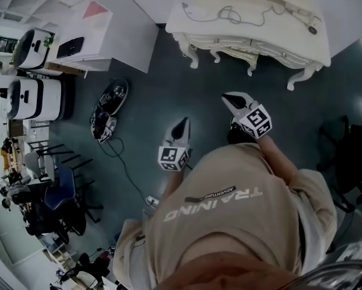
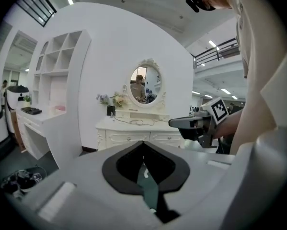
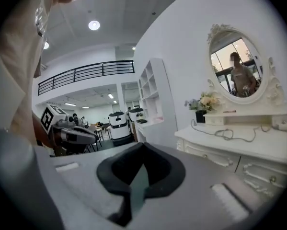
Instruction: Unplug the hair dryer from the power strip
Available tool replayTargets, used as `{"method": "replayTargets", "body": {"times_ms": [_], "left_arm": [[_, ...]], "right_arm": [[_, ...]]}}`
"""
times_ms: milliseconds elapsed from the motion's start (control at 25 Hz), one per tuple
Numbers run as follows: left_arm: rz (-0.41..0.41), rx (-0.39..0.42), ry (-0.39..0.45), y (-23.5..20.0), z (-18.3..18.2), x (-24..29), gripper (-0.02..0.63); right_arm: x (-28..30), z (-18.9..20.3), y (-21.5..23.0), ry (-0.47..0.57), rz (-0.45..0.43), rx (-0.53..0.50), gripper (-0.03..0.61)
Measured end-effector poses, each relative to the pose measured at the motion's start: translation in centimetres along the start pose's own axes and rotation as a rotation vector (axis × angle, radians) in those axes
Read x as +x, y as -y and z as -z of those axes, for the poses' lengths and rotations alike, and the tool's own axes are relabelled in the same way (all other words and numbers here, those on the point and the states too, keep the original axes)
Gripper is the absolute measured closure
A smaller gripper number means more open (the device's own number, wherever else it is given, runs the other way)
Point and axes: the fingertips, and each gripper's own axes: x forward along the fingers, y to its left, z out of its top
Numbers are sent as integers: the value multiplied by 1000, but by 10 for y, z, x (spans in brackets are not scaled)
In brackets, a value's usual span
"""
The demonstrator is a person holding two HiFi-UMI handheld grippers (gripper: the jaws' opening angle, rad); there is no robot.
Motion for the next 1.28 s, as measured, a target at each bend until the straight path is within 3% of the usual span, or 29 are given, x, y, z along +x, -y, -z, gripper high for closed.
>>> {"method": "replayTargets", "body": {"times_ms": [160, 360, 520, 680, 880, 1000, 1280], "left_arm": [[-50, -18, -31, -22, -19, 44, 607], [-26, -25, -35, -30, -38, 119, 607], [14, -43, -59, -32, -38, 150, 607], [22, -73, -61, -69, -41, 183, 607], [76, -70, -34, -136, -52, 218, 607], [112, -63, -10, -177, -76, 226, 607], [246, 44, 24, -300, -119, 267, 607]], "right_arm": [[32, 0, 51, -41, -56, -33, 574], [68, 16, 112, -119, -79, -7, 574], [90, 23, 126, -162, -125, 9, 574], [125, 17, 148, -179, -140, 6, 574], [178, -8, 167, -152, -77, -12, 574], [208, -31, 178, -167, 8, -1, 574], [314, -96, 204, -150, 182, -80, 574]]}}
